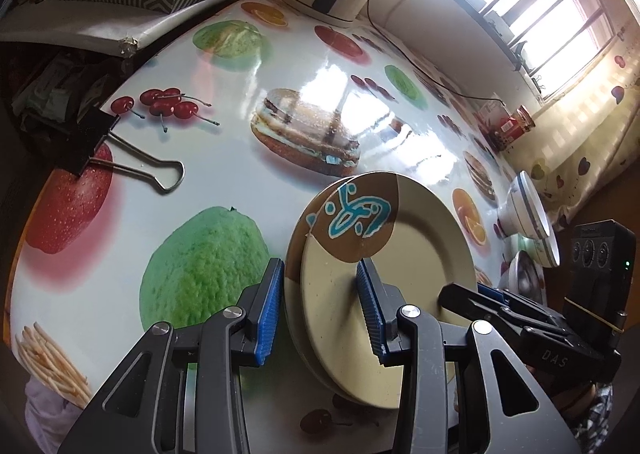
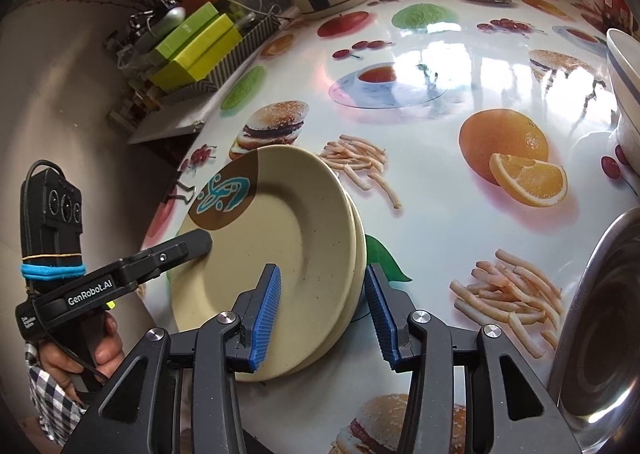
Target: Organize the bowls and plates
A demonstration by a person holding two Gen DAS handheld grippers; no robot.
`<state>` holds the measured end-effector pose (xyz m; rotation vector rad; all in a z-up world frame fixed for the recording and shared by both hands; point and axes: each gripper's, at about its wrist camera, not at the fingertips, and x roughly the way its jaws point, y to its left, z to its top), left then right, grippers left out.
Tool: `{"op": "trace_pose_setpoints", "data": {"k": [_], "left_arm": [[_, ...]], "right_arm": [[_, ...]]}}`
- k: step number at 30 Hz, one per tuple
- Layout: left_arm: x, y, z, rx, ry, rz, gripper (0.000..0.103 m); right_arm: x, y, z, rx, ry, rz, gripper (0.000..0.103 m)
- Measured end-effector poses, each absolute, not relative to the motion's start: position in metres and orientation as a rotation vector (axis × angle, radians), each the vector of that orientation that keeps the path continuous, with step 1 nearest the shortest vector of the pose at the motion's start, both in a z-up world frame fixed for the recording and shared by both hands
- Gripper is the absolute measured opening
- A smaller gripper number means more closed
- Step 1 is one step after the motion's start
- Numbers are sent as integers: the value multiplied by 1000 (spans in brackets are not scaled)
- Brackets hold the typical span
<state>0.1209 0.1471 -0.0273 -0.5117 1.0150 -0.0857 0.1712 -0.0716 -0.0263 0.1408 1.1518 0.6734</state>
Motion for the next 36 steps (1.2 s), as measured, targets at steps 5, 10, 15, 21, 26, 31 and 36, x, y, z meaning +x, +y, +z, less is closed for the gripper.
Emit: {"op": "trace_pose_setpoints", "data": {"k": [5,10,15,21,26,31,36], "left_arm": [[130,149,-27,-502,1012,-79,39],[143,150,-27,-494,1002,-68,39],[159,154,-27,-487,999,-70,39],[176,160,-27,-487,996,-61,39],[188,164,-27,-480,996,-63,39],[196,164,-27,-469,995,-64,39],[197,162,-24,-442,996,-54,39]], "right_arm": [[178,-68,-26,144,1152,662,40],[190,-65,-26,168,1153,639,39],[202,-63,-26,199,1149,608,39],[219,-57,-26,225,1144,580,39],[231,-53,-27,248,1144,564,39],[240,-51,-28,263,1137,551,39],[241,-51,-28,261,1130,556,39]]}}
